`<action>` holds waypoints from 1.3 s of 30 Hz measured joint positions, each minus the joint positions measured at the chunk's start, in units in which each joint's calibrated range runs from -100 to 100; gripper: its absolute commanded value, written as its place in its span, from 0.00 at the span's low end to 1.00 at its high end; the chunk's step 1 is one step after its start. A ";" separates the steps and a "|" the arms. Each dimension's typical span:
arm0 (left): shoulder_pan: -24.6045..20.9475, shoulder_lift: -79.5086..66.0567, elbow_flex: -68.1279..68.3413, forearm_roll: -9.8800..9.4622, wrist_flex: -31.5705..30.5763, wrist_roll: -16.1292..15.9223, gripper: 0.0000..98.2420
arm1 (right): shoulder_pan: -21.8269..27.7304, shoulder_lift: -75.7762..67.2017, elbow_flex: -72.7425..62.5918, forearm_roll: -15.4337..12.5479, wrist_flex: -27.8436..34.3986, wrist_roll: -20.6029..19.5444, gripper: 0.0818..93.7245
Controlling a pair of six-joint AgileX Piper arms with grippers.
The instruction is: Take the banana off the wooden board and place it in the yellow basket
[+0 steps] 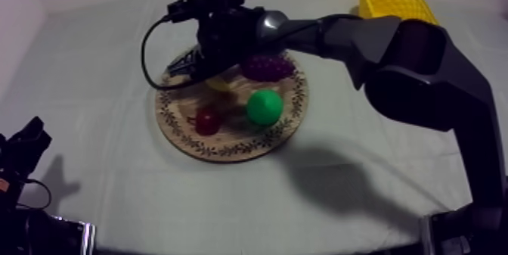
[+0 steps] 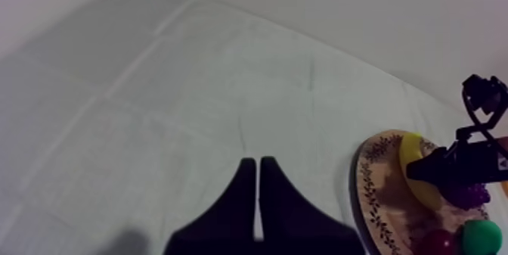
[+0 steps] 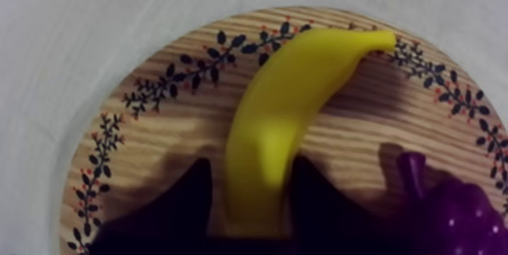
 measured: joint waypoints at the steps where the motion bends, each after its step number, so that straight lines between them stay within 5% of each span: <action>1: 0.00 0.00 0.00 0.00 0.00 0.00 0.00 | 0.16 0.28 -0.84 -0.61 0.24 0.55 0.28; 22: 0.00 0.00 0.00 0.00 0.00 0.00 0.00 | 3.65 -9.32 0.14 -6.22 4.48 7.24 0.20; 39: 0.00 0.00 0.00 0.00 0.00 0.00 0.00 | 17.97 -38.33 16.18 -12.09 7.23 15.91 0.19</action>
